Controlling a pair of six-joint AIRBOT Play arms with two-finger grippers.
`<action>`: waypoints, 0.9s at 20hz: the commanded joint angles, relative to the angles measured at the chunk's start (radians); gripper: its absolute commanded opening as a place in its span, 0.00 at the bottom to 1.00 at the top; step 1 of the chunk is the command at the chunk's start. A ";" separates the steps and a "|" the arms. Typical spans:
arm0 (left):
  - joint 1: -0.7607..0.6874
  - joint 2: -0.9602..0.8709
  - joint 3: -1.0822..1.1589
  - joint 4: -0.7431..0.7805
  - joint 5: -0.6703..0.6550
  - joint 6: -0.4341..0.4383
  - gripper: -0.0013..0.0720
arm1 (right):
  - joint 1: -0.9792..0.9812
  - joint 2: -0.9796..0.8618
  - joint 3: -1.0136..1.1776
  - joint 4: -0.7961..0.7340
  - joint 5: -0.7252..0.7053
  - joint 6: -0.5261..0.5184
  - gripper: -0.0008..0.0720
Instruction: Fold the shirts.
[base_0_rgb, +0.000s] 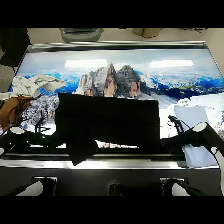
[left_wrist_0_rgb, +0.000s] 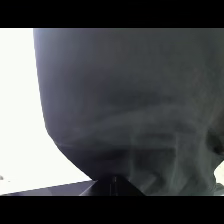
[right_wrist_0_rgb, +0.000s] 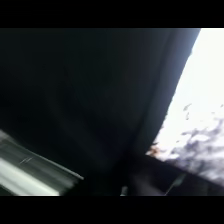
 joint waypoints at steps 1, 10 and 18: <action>0.001 0.001 0.033 0.008 -0.016 0.040 0.05 | 0.001 0.002 0.004 0.012 -0.085 -0.006 0.06; -0.066 0.016 0.504 0.019 -0.107 0.040 0.05 | 0.035 0.005 0.343 0.000 0.024 -0.028 0.06; -0.135 -0.490 1.127 0.019 -0.100 -0.109 0.05 | 0.177 -0.396 0.773 -0.115 -0.130 0.146 0.06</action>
